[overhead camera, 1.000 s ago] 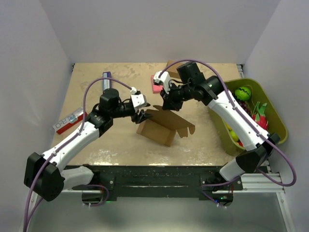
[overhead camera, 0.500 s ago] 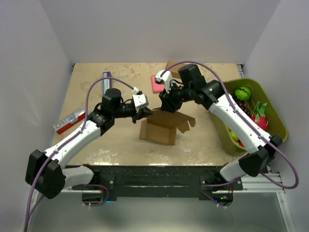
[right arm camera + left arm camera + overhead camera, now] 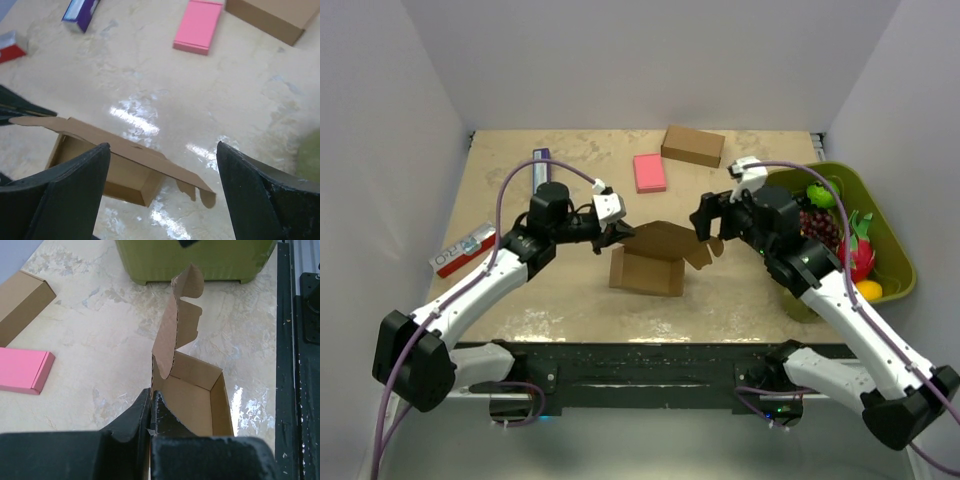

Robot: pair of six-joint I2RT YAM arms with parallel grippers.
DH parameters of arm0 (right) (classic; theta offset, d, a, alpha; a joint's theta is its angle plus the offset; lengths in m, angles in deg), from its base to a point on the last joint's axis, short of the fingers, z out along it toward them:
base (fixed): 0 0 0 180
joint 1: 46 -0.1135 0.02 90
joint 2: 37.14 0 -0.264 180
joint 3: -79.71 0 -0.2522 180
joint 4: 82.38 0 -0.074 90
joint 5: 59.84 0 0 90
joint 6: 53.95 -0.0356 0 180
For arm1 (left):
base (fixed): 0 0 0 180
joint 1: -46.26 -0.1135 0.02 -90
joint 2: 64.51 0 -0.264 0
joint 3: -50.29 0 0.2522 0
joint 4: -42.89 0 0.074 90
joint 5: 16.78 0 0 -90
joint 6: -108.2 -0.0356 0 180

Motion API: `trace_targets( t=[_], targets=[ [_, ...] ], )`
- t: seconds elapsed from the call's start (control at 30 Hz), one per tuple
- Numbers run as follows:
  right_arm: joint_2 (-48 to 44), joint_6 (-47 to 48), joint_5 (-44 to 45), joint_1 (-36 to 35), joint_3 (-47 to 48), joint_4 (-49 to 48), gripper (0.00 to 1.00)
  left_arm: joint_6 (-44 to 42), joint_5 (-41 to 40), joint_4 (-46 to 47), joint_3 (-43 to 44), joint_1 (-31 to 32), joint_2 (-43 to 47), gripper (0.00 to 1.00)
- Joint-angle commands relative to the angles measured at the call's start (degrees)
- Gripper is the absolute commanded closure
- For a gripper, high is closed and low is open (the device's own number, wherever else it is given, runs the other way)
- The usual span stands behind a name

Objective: Fold the paper box

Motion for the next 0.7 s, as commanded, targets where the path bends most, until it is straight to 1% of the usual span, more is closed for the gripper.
trace_targets(
  t=[0.0,0.03,0.13,0.17,0.2,0.27,0.4,0.47,0.53,0.67],
  targets=[
    [-5.93,-4.73,5.18,5.78,-6.7,-7.55,0.08,1.88,1.9,1.46,0.92,-1.63,0.15,1.0],
    [-7.07,-4.99,5.0,7.27,-8.02,-7.73,0.08,2.41,1.82,1.54,1.0,-1.9,-0.11,1.0],
    [-8.92,-7.8,4.47,8.07,-13.82,-9.22,0.09,2.5,1.03,1.1,1.7,-2.78,-0.99,1.0],
    [-10.84,-8.76,4.3,7.99,-17.4,-10.09,0.09,2.5,-0.02,-0.81,2.14,-2.95,-1.25,1.0],
    [-11.73,-11.03,4.21,8.07,-19.18,-12.36,0.1,2.5,-0.38,-1.0,2.23,-2.95,-1.52,1.0],
    [-12.97,-12.72,2.72,8.07,-23.56,-14.75,0.11,2.85,-0.82,-1.01,2.32,-3.13,-1.87,1.0],
    [-12.27,-15.88,-2.81,7.99,-28.85,-22.12,0.17,3.55,-1.44,-0.83,2.41,-3.57,-2.49,1.0],
    [-12.62,-15.8,-3.79,7.99,-32.53,-25.55,0.18,3.99,-1.61,-1.0,2.67,-4.09,-2.84,1.0],
    [-12.54,-16.42,-4.84,8.07,-35.09,-30.74,0.16,4.43,-1.53,-1.09,2.76,-4.45,-3.01,1.0],
    [-6.74,-16.77,-5.81,7.99,-35.81,-32.86,0.16,5.31,1.54,-0.04,2.85,-5.67,-3.1,1.0]
  ],
)
